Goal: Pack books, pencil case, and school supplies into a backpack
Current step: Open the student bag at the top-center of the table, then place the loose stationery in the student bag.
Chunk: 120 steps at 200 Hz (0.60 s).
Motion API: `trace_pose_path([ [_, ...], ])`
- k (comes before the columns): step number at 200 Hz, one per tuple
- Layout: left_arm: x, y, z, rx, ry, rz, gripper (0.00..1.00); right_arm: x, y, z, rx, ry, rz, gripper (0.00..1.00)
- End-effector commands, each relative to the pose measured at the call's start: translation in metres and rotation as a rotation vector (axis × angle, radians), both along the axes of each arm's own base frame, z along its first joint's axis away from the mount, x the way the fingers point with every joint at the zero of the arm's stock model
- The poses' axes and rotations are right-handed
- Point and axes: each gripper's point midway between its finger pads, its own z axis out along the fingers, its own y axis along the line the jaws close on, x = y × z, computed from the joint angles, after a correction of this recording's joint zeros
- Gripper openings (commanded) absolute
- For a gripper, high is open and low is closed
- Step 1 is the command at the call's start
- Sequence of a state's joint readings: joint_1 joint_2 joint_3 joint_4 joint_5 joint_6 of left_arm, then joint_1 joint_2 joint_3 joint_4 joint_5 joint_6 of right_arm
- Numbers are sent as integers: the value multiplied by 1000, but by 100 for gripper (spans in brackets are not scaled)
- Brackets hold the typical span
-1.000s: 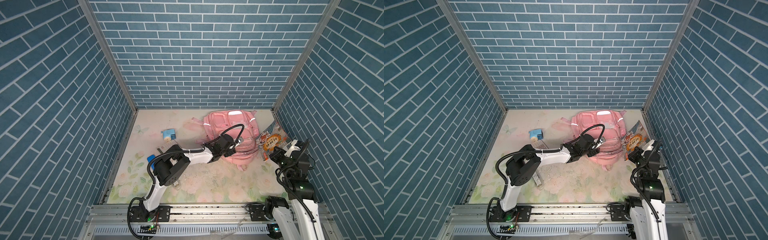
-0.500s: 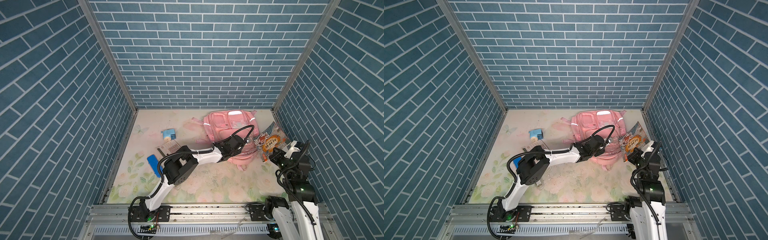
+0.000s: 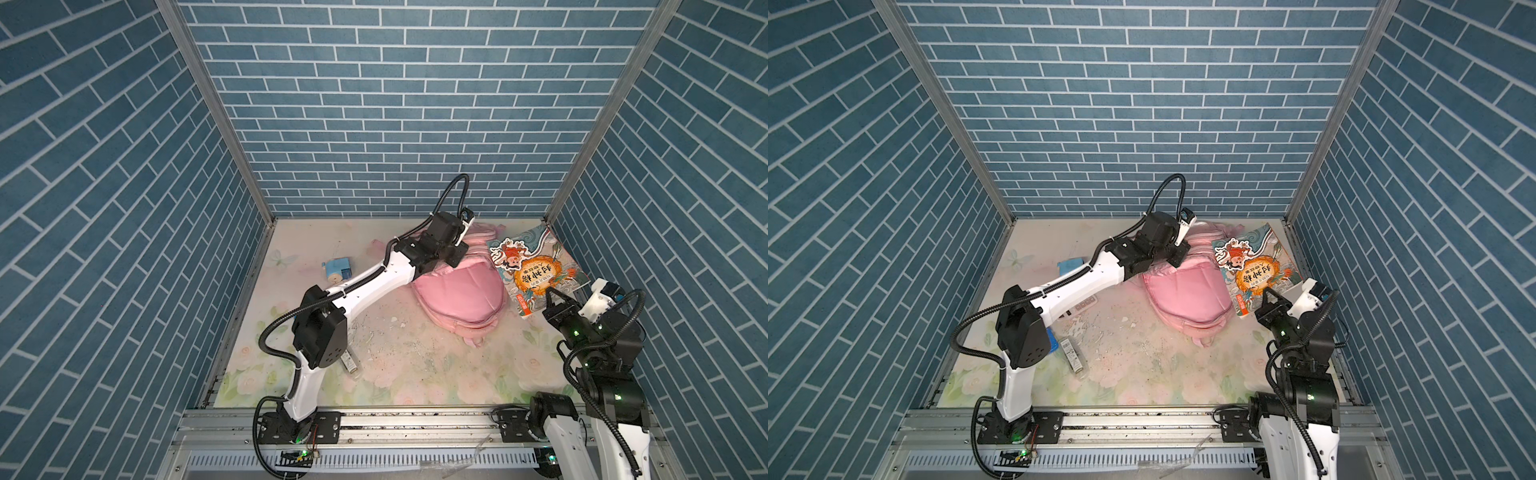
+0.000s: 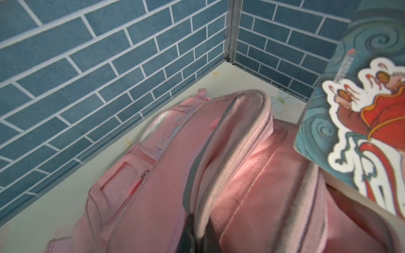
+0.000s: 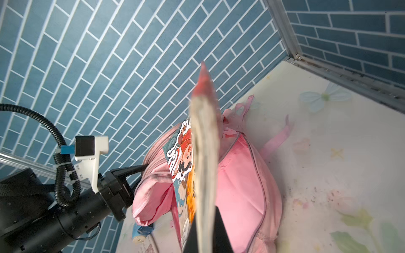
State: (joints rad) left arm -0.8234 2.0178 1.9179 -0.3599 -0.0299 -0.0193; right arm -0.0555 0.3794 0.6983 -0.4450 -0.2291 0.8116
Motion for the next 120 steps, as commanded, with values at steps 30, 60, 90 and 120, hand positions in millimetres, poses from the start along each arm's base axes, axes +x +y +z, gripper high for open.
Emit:
trace_pose_path([
  [30, -8, -3, 55, -190, 29, -36, 0, -34, -9, 31, 70, -80, -77, 0],
  [60, -9, -1, 47, -176, 52, -55, 0, -46, -16, 31, 60, -64, -123, 0],
  [90, -5, 5, 47, -201, 79, -57, 0, -55, -21, 15, 74, -8, -162, 0],
  [120, -1, 9, 42, -236, 122, -56, 0, -71, -34, 24, 22, -75, -231, 0],
])
